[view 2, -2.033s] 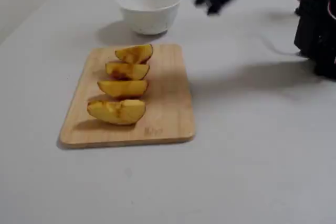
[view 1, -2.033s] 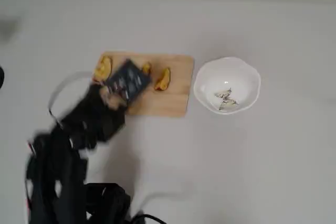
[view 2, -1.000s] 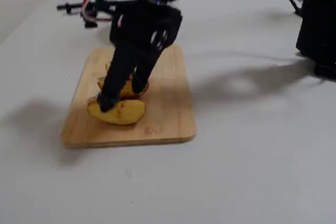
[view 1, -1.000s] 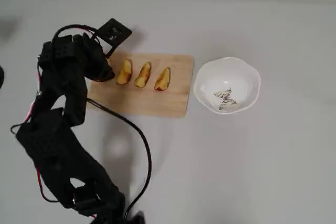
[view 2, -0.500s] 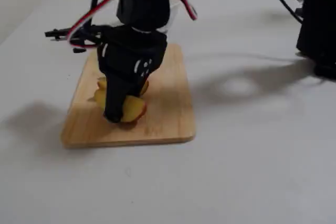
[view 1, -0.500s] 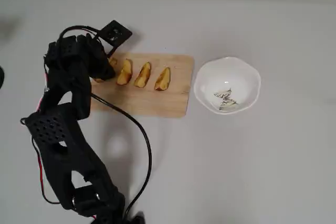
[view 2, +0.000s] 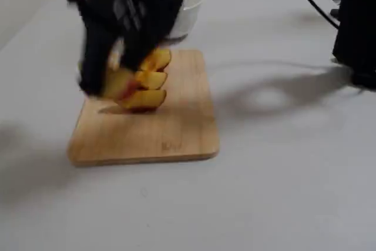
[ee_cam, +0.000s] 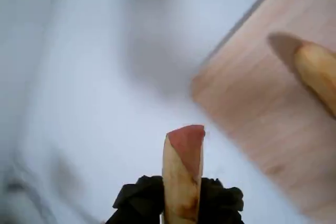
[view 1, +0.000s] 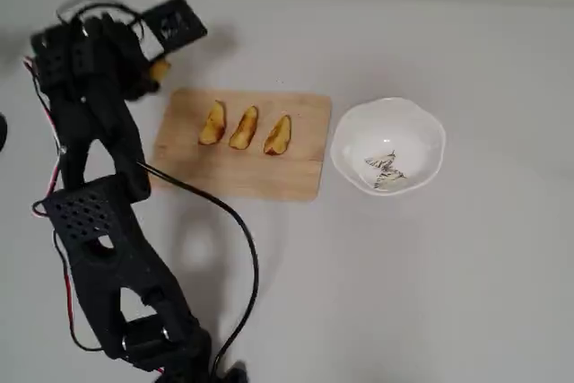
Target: Pick up the leftmost apple slice from the cutting board and place it into the bowl
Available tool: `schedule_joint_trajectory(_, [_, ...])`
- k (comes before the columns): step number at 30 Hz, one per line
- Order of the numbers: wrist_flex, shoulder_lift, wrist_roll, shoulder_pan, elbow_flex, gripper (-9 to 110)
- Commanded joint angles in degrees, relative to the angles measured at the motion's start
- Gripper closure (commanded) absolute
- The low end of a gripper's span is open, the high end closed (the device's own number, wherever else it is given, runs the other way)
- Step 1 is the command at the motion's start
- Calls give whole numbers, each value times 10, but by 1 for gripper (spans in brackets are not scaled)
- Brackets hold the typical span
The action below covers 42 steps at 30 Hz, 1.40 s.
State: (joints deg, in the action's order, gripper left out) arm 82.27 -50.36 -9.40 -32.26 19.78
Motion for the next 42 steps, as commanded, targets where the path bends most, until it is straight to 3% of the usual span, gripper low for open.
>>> schedule_joint_trajectory(1, [123, 17, 145, 98, -201, 101])
schedule_joint_trajectory(4, [207, 61, 214, 189, -314, 101])
schedule_joint_trajectory(8, [216, 60, 278, 324, -284, 101])
schedule_joint_trajectory(12, [216, 72, 280, 421, -284, 101])
schedule_joint_trajectory(18, [216, 108, 271, 511, -281, 102])
schedule_joint_trajectory(24, [215, 157, 252, 530, -281, 101])
schedule_joint_trajectory(32, [216, 173, 221, 527, -281, 71])
schedule_joint_trajectory(35, [215, 173, 210, 526, -281, 75])
schedule_joint_trajectory(37, [215, 172, 202, 521, -285, 100])
schedule_joint_trajectory(42, [214, 140, 162, 489, -291, 101])
